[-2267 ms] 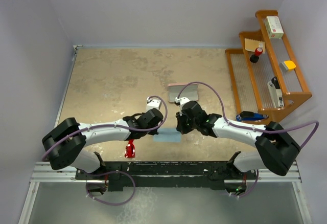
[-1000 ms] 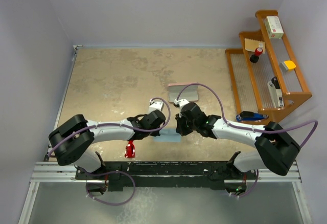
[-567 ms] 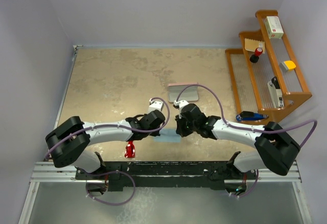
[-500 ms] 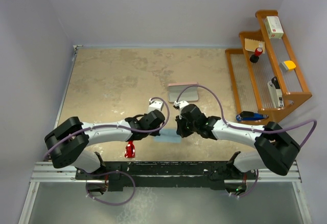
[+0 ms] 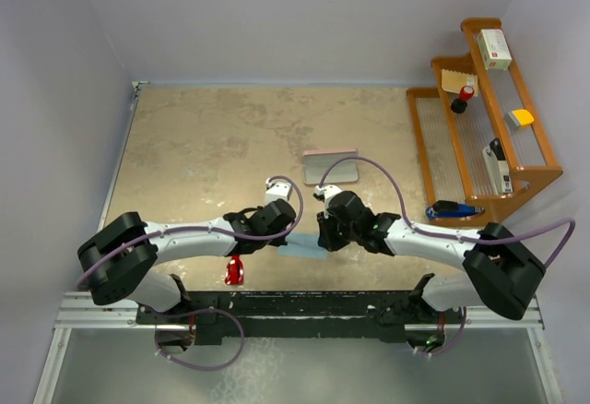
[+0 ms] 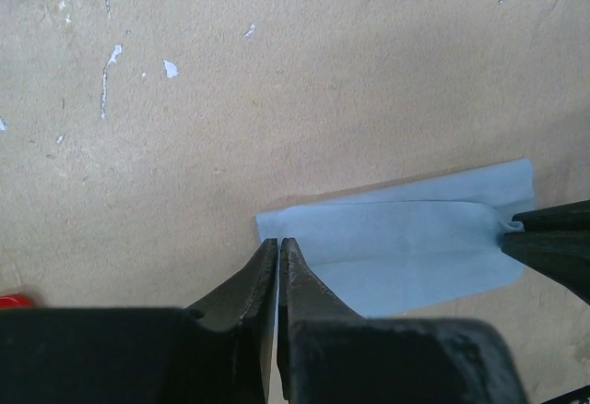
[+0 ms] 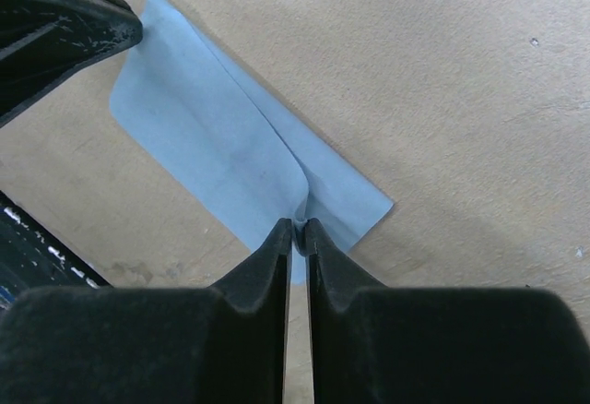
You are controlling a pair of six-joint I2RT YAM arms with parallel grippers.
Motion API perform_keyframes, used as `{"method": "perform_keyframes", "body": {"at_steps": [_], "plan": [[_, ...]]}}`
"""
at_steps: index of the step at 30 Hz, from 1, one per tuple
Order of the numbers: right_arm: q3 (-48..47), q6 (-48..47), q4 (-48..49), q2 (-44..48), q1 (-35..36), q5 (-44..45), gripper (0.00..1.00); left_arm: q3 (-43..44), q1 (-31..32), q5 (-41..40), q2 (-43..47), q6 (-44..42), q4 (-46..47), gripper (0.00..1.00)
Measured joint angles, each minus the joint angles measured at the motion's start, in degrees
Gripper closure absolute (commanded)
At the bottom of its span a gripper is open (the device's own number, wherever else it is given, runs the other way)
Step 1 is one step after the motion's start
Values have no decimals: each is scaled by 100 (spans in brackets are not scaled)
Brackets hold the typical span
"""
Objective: Organize the sunglasses
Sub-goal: Fold the glasses cleaning cloth at the center of the board.
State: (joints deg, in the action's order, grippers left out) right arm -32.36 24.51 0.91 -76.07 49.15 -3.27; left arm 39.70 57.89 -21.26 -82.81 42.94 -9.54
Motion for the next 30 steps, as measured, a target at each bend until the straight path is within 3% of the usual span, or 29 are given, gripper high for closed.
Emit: {"method": "perform_keyframes", "body": {"at_steps": [5,30], "plan": [[7,2,83,42,31,-101,82,-31,0,0,0,4,-35,100],[321,101,149,286,262,-245,82,-120,0,-153,345,107,-177,100]]}}
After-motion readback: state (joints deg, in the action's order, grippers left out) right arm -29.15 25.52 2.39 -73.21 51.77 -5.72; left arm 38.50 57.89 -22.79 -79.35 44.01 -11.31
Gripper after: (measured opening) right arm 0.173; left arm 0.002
